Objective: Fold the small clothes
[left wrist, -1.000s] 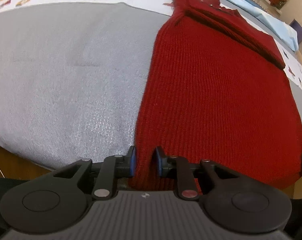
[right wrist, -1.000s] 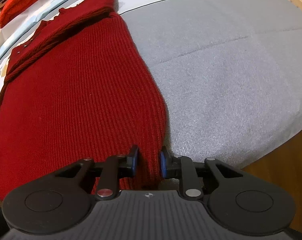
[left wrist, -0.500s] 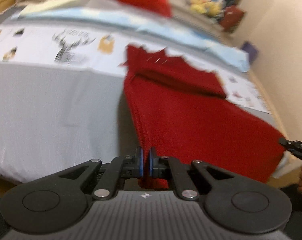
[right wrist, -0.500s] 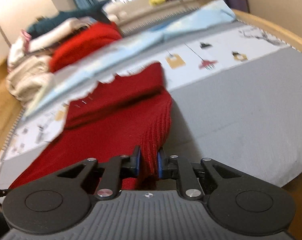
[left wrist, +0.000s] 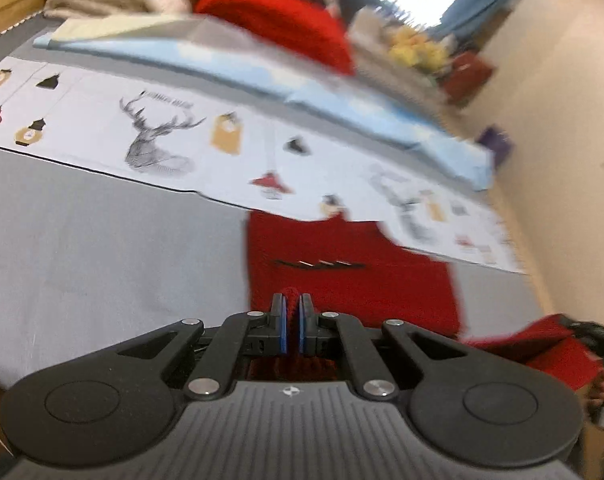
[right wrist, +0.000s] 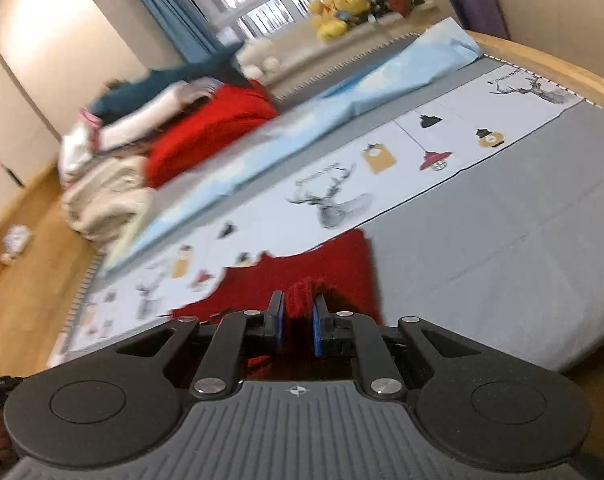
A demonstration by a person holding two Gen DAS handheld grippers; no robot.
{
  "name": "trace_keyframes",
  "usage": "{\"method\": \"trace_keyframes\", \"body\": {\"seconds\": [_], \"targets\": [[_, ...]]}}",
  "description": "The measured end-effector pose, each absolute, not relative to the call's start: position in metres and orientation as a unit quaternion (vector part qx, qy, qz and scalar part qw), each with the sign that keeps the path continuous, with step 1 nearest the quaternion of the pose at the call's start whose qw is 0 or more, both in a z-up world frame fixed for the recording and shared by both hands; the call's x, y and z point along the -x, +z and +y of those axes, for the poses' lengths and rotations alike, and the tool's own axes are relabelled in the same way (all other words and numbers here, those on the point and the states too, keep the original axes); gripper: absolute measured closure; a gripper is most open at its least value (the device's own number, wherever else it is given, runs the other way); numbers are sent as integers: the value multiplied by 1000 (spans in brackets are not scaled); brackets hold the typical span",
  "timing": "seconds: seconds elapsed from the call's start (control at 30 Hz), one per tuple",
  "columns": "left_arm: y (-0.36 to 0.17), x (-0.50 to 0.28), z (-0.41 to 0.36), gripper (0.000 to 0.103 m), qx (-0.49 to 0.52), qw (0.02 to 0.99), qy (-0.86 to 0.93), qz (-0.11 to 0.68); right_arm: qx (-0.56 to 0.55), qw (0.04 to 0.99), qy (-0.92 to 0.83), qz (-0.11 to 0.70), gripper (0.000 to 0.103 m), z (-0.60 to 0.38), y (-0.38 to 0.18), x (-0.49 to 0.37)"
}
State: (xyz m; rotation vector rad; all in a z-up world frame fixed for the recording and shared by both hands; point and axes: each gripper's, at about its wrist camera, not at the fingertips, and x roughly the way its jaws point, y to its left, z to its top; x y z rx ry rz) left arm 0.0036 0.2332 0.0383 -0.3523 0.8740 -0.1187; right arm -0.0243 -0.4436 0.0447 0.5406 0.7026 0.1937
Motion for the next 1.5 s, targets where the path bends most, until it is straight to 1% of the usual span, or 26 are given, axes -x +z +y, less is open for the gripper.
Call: {"method": "trace_keyframes", "body": {"seconds": [0.1,0.17,0.23,0.27,0.3,0.33,0.37,0.4,0.43,0.5,0.53,0.57,0.6,0.67,0.73,0.8,0.87,1.03,1.1,1.13,1.17,1.2,1.27,1.3,1.4,1.5], "targets": [[11,-74,249,94,181,879,-40,440,-245,894,72,367,95,-438,23,-40],[1,-101,257,94,171,888,-17,426,-244,890,60,381,91,-438,6,-84],[-16,-117,272,83,200,886,-14,418,-216,900,25,378,88,-437,-6,-110],[-31,-118,279,80,223,881,-18,416,-204,906,18,371,83,-436,-12,-118],[-45,-121,281,78,231,874,-15,428,-200,909,9,365,79,-436,-19,-123],[-65,-126,283,80,230,844,14,484,-209,910,0,359,75,-439,-30,-125],[-76,-129,282,80,229,830,37,508,-223,909,-5,353,74,-441,-43,-123],[-84,-132,281,80,231,824,42,516,-237,901,-11,363,74,-442,-57,-122],[-89,-135,279,79,234,821,31,519,-245,873,-21,420,73,-442,-70,-129],[-98,-141,273,74,238,815,3,528,-264,872,-18,413,73,-443,-72,-130],[-104,-146,269,70,239,811,-4,535,-261,876,-12,406,68,-441,-71,-131],[-108,-149,265,68,236,808,-4,539,-251,877,-9,409,59,-437,-73,-133],[-112,-150,262,67,230,807,-2,544,-240,875,-8,419,55,-433,-77,-137],[-117,-150,256,65,221,804,4,552,-232,863,3,449,54,-425,-94,-142],[-121,-155,254,59,221,802,4,555,-227,844,6,487,54,-417,-109,-149],[-122,-151,249,53,215,803,4,556,-229,839,14,494,53,-411,-113,-153],[-125,-155,247,51,210,803,8,557,-216,837,14,503,50,-403,-114,-156],[-127,-156,247,51,216,802,9,558,-195,832,14,519,50,-395,-121,-159],[-128,-156,248,51,215,801,8,558,-197,832,15,519,52,-396,-121,-160],[-128,-156,248,51,213,801,6,559,-198,833,18,517,57,-397,-121,-159],[-129,-156,248,52,212,802,4,559,-196,834,22,515,68,-397,-120,-158],[-129,-155,247,53,209,803,1,559,-194,836,29,512,76,-396,-119,-157],[-128,-154,244,78,201,806,-9,557,-182,846,39,500,91,-392,-113,-154],[-126,-154,243,88,191,809,-10,555,-170,852,42,494,91,-390,-110,-152],[-116,-149,234,91,151,829,-21,538,-159,868,52,469,92,-387,-100,-147],[-91,-139,235,92,138,863,-25,485,-158,889,58,426,93,-390,-84,-138]]}}
